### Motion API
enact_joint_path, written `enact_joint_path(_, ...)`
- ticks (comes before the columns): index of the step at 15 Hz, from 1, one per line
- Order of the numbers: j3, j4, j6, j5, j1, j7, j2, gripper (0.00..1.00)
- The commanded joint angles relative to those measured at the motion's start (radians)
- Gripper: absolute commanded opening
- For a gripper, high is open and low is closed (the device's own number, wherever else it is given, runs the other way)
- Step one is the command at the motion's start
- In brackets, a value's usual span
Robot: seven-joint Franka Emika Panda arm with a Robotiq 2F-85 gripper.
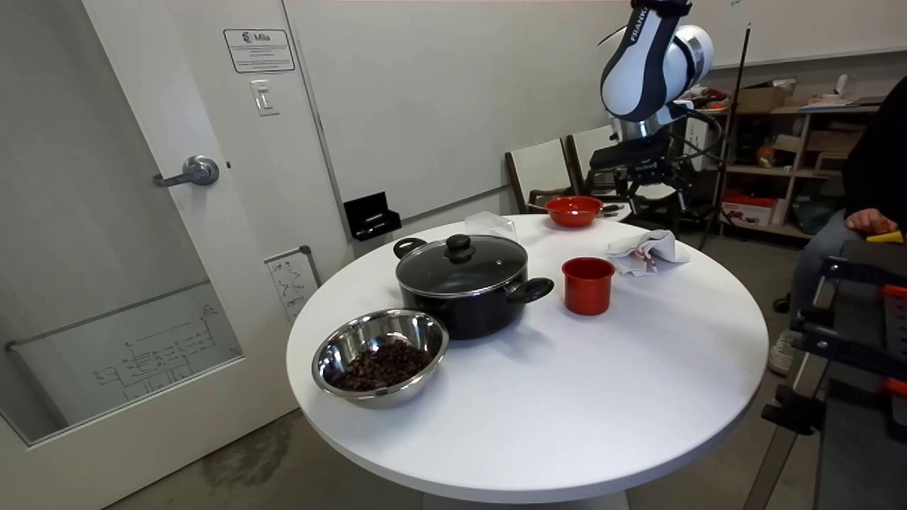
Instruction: Use the towel to wipe the table
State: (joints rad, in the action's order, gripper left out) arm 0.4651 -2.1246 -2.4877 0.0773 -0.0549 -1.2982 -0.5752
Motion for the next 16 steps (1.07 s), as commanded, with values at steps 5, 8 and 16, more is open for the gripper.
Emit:
enact_joint_path(5,-0.115,0.086,0.001,-0.065,0.111,-0.012,-0.084,1.00)
enact_joint_path(8,-0.187,0.121,0.001,-0.154,0.206,0.081,-0.112,1.00)
enact_joint_path(16,-0.174,0.036,-0.076,-0.150,0.185,0.129,-0.056,1.00)
